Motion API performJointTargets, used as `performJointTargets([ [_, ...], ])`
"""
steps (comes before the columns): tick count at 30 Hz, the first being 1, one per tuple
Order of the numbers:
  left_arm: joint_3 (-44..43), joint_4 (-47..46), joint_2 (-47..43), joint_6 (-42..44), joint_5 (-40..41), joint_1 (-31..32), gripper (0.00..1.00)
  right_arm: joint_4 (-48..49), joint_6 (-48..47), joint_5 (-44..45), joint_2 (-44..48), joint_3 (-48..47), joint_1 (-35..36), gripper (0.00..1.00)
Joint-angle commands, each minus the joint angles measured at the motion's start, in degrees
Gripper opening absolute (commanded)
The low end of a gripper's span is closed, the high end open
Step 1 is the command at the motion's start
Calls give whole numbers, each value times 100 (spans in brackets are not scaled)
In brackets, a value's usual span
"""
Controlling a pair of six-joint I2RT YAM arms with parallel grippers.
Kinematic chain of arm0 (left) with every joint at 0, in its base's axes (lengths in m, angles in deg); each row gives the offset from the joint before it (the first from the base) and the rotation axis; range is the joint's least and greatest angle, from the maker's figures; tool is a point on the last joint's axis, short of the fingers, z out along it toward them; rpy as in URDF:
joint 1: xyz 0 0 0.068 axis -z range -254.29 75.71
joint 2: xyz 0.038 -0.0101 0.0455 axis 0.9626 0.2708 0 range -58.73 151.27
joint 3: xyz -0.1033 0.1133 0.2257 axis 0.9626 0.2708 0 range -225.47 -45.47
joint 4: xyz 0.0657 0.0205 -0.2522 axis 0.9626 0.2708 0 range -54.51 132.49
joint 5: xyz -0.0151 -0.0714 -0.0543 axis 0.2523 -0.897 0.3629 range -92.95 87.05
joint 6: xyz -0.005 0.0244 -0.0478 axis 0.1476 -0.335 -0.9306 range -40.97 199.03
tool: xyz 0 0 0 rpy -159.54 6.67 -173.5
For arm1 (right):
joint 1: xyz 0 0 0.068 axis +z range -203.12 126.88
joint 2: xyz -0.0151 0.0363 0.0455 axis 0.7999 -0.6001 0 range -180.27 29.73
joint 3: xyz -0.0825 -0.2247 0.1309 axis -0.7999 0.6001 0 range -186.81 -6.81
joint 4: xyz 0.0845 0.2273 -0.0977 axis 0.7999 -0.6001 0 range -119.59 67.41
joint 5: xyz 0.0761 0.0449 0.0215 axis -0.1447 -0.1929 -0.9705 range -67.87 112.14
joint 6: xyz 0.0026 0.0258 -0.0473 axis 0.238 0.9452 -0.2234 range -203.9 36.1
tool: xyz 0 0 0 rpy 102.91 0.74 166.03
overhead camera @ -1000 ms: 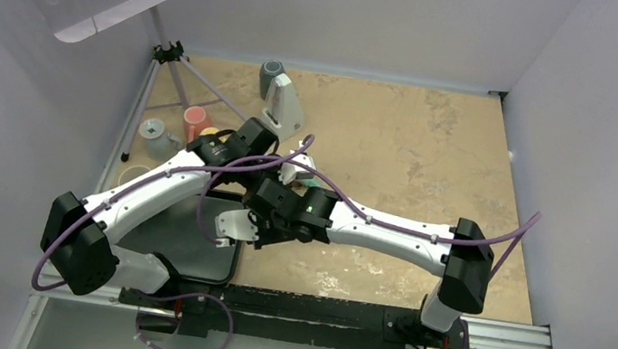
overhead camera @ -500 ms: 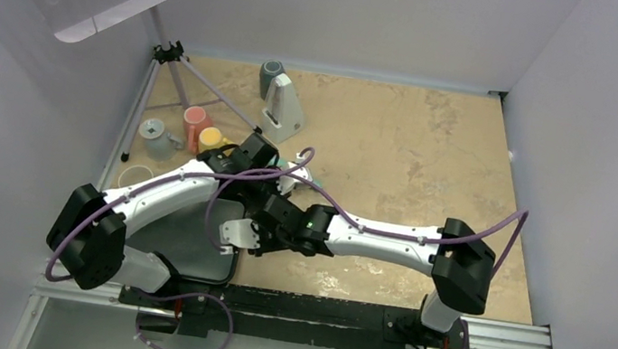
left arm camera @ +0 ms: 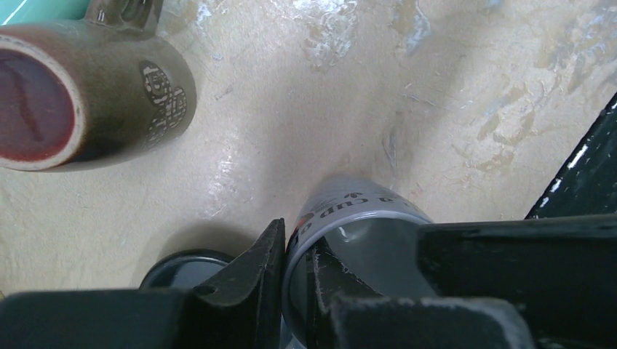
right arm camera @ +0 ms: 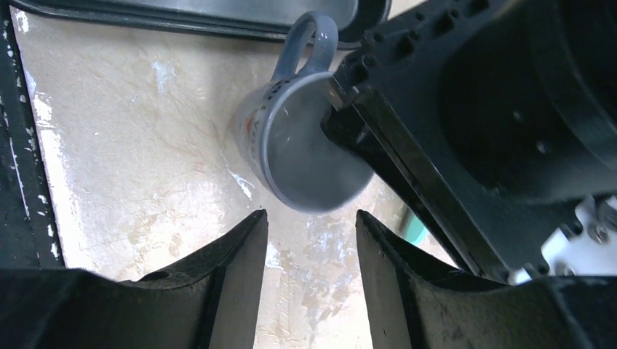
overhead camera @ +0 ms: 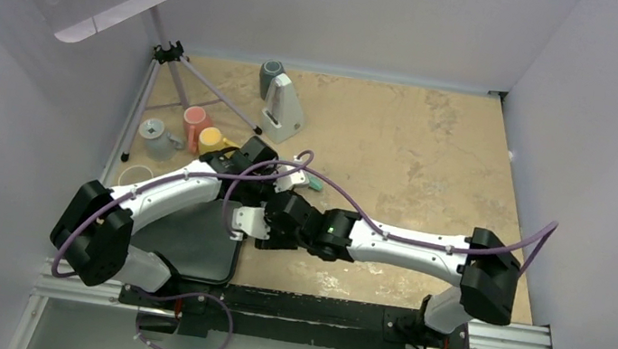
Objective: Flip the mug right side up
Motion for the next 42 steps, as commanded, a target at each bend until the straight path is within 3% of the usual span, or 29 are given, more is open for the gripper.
performJointTargets([
  [1, -95, -199, -22, -13, 61, -68, 0, 327, 565, 216, 477, 243, -16, 51],
  [6, -458, 155, -82, -71, -24, -241, 0, 585, 1113, -96, 1220, 738, -147, 52],
  [11, -1061, 1115, -427, -3, -262, -630, 0, 845, 1738, -420, 1868, 1007, -584, 51],
  [15, -1133, 1751, -1019, 401, -294, -1559, 0, 1280, 2181, -513, 2342, 1291, -978, 51],
  [20, -618, 2147, -1717, 1168, -6, -2970, 0, 1843, 2484, -539, 2643, 1578, -1251, 51],
  [24, -49, 1785, -1964, 1745, 74, -4060, 0, 2139, 2576, -536, 2673, 1767, -1351, 51],
  [31, 518, 785, -1642, 2314, -182, -5069, 0, 2314, 2542, -614, 2635, 1855, -1361, 51],
  [42, 1064, -356, -1088, 2483, -489, -5369, 0, 2848, 2765, -487, 2825, 2279, -1368, 52],
])
